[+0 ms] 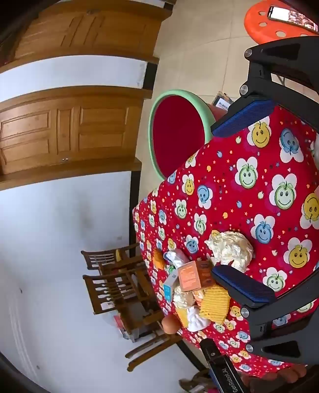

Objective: Collect trash

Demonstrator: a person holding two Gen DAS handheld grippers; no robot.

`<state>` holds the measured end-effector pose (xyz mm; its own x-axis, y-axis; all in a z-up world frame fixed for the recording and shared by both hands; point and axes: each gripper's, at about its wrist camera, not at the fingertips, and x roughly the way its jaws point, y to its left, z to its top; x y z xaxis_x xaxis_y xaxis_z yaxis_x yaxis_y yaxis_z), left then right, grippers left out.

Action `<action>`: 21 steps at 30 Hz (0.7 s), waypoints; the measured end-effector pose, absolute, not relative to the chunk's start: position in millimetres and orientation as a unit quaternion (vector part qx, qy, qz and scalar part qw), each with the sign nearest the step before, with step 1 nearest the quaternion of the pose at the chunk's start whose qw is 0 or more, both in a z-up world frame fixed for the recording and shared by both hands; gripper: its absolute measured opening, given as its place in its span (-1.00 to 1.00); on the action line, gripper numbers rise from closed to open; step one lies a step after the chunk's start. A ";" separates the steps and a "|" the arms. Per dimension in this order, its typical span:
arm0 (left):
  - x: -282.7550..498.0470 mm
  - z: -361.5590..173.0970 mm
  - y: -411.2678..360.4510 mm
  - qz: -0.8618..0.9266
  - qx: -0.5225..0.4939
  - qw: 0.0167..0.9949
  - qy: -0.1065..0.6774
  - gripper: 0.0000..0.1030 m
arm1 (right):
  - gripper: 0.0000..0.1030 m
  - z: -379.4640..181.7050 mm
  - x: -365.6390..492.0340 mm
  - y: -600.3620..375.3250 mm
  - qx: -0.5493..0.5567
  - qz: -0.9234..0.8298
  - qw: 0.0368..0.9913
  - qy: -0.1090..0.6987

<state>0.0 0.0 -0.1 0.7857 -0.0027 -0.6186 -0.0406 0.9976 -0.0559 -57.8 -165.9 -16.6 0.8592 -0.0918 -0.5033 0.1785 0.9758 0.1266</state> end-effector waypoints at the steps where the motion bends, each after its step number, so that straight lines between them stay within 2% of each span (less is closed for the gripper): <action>1: 0.4 -0.4 -0.4 0.011 -0.033 0.944 0.329 0.97 | 1.00 -16.6 -58.7 -165.5 0.084 -0.071 0.962 0.252; 21: -5.6 4.5 10.8 0.011 -0.044 0.946 0.319 0.97 | 1.00 -7.0 -61.6 -163.6 0.076 -0.077 0.963 0.247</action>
